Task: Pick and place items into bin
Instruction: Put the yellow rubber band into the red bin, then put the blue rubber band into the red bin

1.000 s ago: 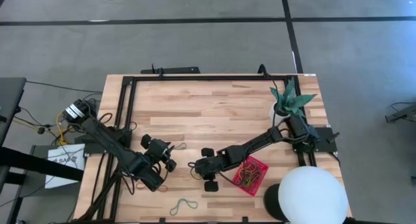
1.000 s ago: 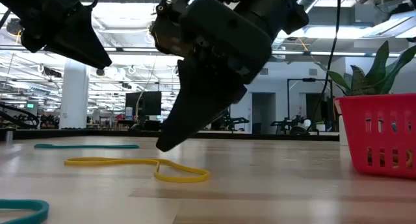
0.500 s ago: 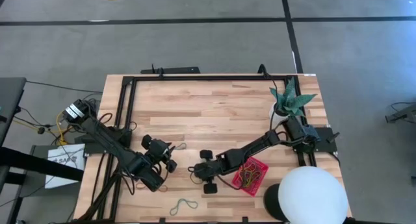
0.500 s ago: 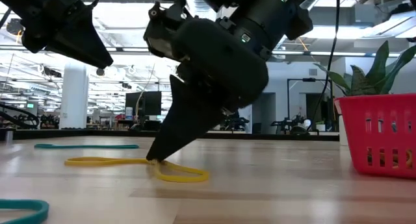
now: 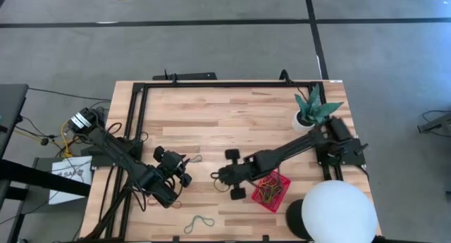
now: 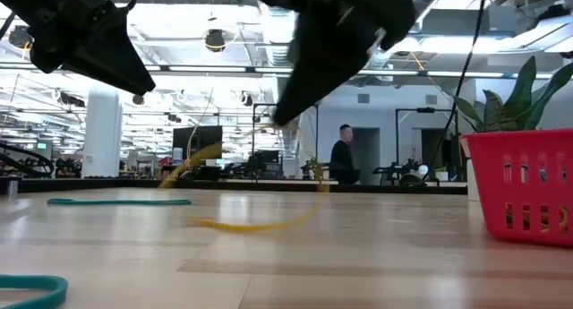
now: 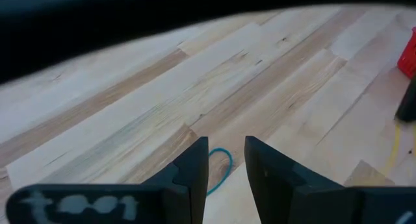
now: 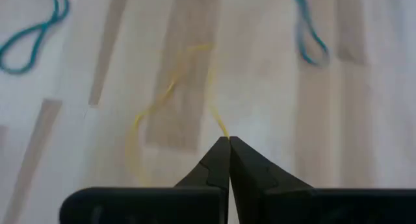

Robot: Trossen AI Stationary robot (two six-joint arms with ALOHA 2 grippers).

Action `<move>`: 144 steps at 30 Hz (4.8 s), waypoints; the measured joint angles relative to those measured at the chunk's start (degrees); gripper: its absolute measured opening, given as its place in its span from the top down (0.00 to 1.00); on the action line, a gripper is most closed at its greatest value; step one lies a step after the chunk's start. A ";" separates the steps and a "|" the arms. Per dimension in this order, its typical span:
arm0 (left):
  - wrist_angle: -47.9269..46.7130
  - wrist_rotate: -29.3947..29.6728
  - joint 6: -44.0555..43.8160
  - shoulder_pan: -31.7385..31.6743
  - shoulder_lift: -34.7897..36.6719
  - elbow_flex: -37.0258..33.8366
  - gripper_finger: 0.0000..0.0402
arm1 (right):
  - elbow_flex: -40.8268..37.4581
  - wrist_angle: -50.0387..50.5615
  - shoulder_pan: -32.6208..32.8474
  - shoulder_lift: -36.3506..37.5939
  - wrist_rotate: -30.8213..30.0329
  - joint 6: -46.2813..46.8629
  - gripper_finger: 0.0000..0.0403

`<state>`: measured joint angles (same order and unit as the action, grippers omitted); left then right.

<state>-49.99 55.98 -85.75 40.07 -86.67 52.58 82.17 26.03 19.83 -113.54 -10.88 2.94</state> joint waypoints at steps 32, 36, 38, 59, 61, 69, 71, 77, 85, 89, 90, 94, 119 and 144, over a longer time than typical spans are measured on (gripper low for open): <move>0.04 -0.17 -0.05 0.00 0.00 0.02 0.77 | 0.04 41.37 9.06 27.96 4.86 19.56 1.00; 0.06 -0.17 -0.09 0.00 0.00 0.02 0.77 | 0.04 41.35 9.06 27.95 8.26 18.75 1.00; 0.06 -0.17 -0.09 0.00 0.00 0.02 0.77 | 0.04 41.35 9.03 27.96 9.17 18.66 1.00; 0.19 -0.17 -0.40 0.00 0.00 0.02 0.77 | 0.04 35.88 9.02 27.96 3.62 16.84 0.83; 0.21 -0.17 -0.40 0.00 0.00 0.02 0.77 | 0.07 32.13 8.88 27.49 3.20 14.56 0.82; 0.32 -0.15 -0.38 0.02 -0.02 0.02 0.77 | 0.09 16.69 7.35 15.74 3.51 3.17 0.82; 0.43 -0.15 -0.38 0.00 -0.02 0.02 0.77 | 0.16 11.67 6.77 11.39 4.38 1.71 0.82; 0.43 -0.15 0.36 0.02 -0.02 0.02 0.77 | 5.36 3.42 6.04 1.41 6.52 1.51 0.82; 0.71 -0.15 0.54 0.00 -0.04 0.02 0.77 | 15.44 -1.63 6.74 -10.85 6.76 0.53 0.82; 1.04 -0.15 0.56 0.02 -0.04 0.02 0.77 | 21.13 -2.11 6.85 -15.52 8.10 0.48 0.82; 1.03 -0.15 0.56 0.02 -0.04 0.02 0.77 | 22.36 -2.05 7.00 -16.36 9.00 0.49 0.82; 1.63 -0.10 0.54 0.02 -0.04 -0.35 0.77 | 26.24 -2.48 7.20 -20.07 11.61 0.14 0.82; 13.98 -0.71 2.07 0.11 -2.62 -5.22 0.77 | 28.24 -10.86 6.65 -28.13 10.66 2.75 0.82; 16.56 -1.49 2.07 0.11 -2.62 -5.22 0.77 | 28.22 -11.46 7.31 -29.29 6.92 4.12 0.85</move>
<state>-33.43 54.49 -83.68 40.18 -89.30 47.35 110.39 14.57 27.14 -142.82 -3.96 7.06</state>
